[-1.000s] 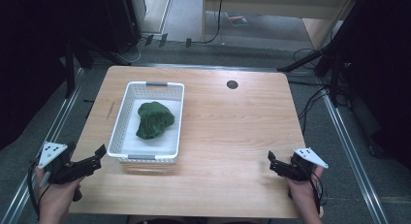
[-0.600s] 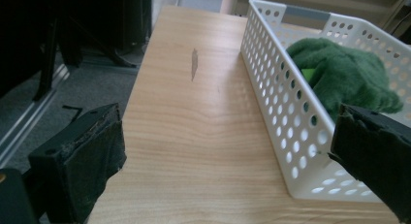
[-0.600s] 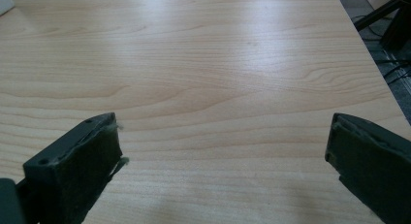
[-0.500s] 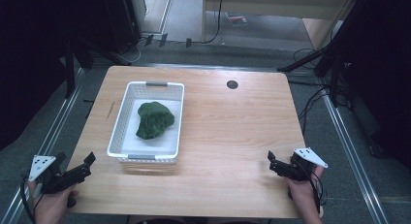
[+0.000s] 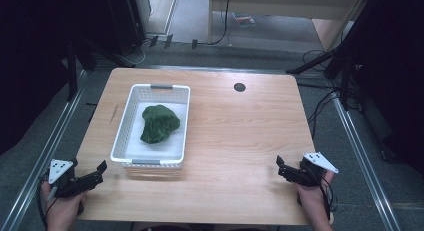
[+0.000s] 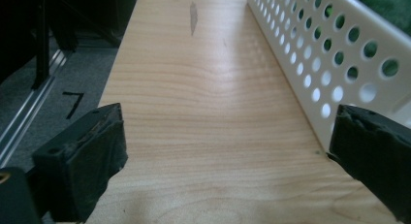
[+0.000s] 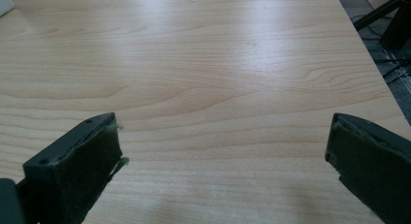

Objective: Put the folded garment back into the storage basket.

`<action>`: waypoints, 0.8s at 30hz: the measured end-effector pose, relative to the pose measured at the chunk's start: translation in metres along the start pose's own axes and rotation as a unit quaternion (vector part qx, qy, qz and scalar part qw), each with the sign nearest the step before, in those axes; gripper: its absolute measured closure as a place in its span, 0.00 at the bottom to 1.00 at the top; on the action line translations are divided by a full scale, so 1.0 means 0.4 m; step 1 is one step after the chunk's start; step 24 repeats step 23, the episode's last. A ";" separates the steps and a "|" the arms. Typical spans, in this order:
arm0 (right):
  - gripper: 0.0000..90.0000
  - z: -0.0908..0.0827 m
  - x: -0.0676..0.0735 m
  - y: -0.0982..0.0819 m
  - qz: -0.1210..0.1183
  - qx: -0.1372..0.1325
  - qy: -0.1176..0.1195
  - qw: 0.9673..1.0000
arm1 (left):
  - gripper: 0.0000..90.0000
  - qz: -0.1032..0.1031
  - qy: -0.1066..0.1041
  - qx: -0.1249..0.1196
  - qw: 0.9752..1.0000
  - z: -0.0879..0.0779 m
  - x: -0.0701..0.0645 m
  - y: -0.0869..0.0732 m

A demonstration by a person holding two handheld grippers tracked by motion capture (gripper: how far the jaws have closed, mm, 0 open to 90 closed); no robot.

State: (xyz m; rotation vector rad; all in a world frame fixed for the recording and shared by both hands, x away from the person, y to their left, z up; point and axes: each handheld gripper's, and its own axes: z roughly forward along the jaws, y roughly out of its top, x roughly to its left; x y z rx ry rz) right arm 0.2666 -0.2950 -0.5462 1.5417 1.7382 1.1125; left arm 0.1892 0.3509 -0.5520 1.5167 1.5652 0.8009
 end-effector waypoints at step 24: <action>0.00 0.001 0.003 0.000 -0.005 0.004 -0.005 1.000 | 0.04 -0.029 0.003 0.011 1.000 0.008 -0.003 0.002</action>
